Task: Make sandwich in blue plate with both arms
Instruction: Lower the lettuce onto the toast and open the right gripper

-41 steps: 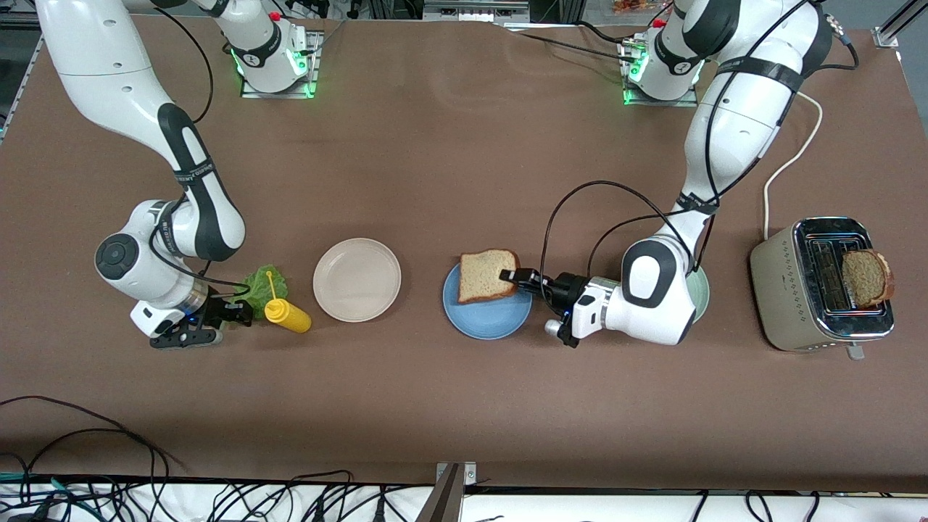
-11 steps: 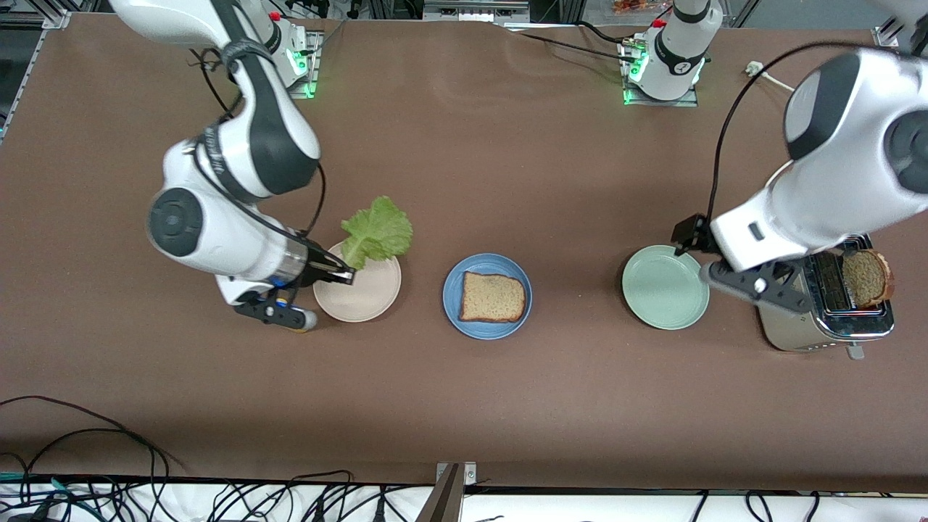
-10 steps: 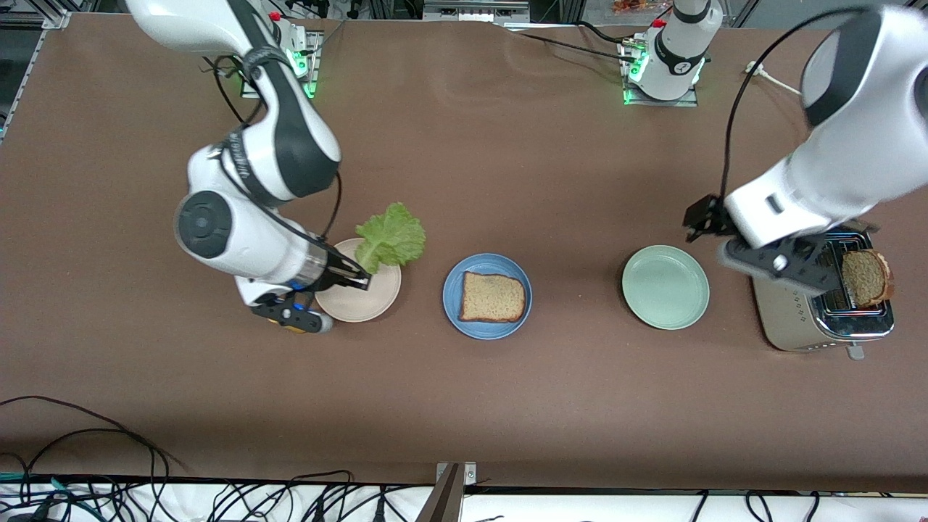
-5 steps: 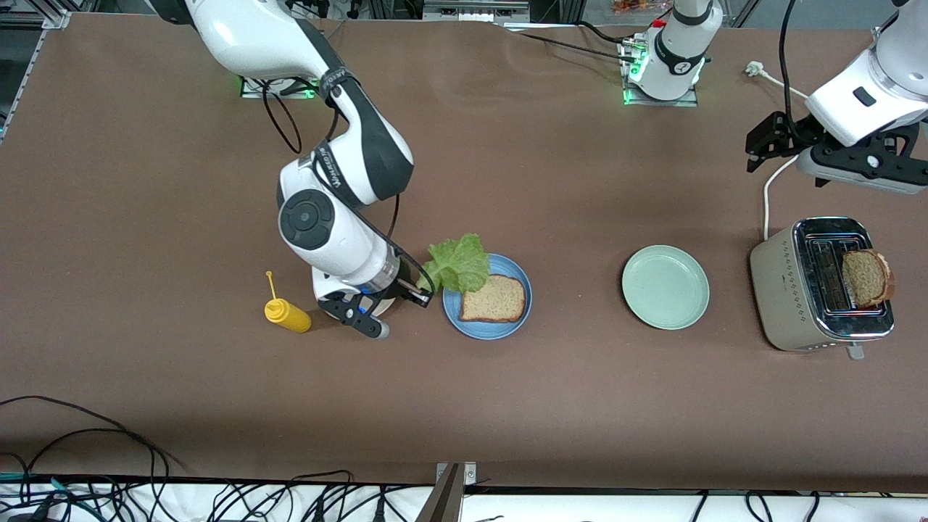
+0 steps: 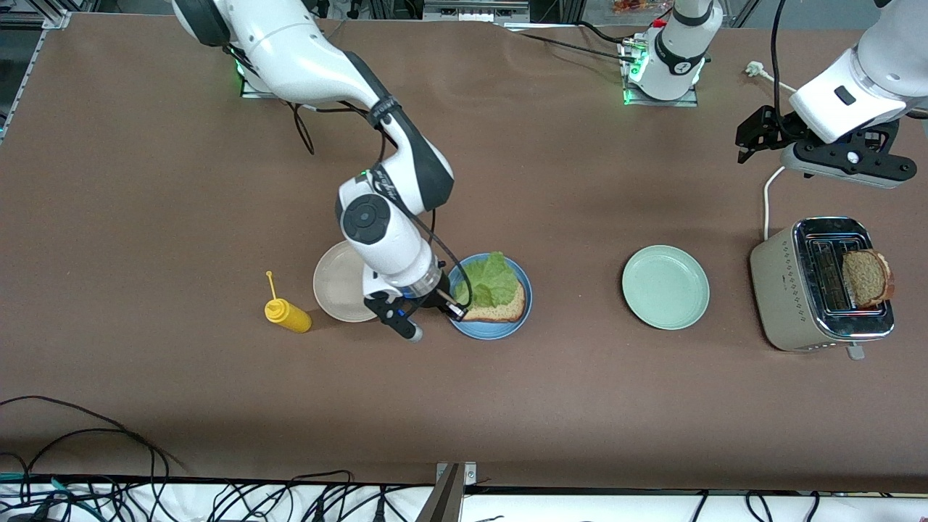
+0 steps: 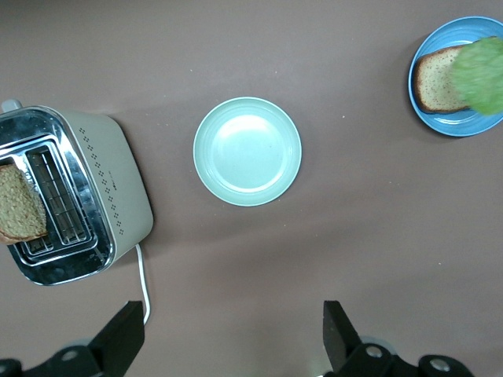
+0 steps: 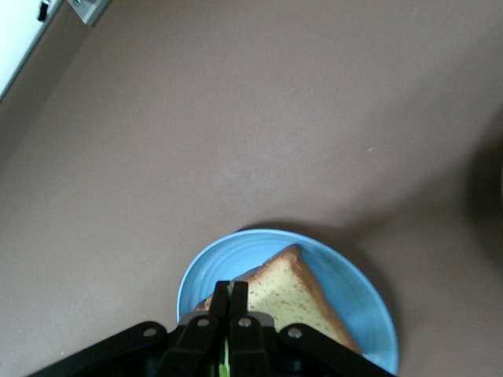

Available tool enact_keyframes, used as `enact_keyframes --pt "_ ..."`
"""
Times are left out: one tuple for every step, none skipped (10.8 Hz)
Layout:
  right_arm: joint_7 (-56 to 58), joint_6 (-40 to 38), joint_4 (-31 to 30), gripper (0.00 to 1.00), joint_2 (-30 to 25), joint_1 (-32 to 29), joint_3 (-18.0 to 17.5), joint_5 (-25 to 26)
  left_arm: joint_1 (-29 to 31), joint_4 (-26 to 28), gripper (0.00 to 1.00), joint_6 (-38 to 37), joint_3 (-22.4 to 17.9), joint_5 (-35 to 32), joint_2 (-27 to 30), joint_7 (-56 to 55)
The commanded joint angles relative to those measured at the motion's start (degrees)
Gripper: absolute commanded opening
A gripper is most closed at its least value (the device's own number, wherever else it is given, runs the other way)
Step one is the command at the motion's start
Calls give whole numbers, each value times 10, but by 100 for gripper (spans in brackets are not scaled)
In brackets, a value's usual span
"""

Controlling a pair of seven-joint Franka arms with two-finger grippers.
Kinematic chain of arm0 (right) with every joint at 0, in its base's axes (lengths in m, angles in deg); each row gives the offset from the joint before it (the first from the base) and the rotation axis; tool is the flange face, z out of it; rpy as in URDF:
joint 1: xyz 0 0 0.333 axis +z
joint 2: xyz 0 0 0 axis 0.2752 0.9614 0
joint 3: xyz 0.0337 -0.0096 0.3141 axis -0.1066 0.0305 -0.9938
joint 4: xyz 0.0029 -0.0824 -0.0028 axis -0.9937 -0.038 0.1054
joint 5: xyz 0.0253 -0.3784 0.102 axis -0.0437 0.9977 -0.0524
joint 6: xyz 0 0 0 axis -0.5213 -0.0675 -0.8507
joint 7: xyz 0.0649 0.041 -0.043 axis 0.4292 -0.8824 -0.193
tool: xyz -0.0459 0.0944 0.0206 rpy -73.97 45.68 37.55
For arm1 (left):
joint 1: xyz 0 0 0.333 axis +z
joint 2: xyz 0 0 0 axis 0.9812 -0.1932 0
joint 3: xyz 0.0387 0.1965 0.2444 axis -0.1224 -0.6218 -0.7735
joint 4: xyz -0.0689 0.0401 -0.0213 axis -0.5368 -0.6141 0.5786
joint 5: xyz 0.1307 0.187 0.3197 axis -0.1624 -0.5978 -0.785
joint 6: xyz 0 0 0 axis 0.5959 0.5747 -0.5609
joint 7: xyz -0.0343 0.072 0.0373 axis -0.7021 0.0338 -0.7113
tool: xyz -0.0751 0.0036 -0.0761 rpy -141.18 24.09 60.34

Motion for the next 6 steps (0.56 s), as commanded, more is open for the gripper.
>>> enact_keyframes --pt "-53 51 31 0 37 20 12 -12 -33 7 100 -5 -30 7 10 -3" --pt "-69 62 31 0 40 23 11 -12 -35 7 100 -5 -32 8 10 -3" --pt "-79 72 31 0 43 28 11 -12 -36 4 100 -6 -32 8 9 -5" --pt "-87 79 31 0 46 29 8 -12 -36 2 100 -7 -32 9 9 -5" --pt "-97 82 31 0 50 29 7 -12 -37 2 100 -8 -34 20 9 -6" --pt "-110 93 31 0 55 38 7 -10 -37 2 100 -7 -39 28 9 -5"
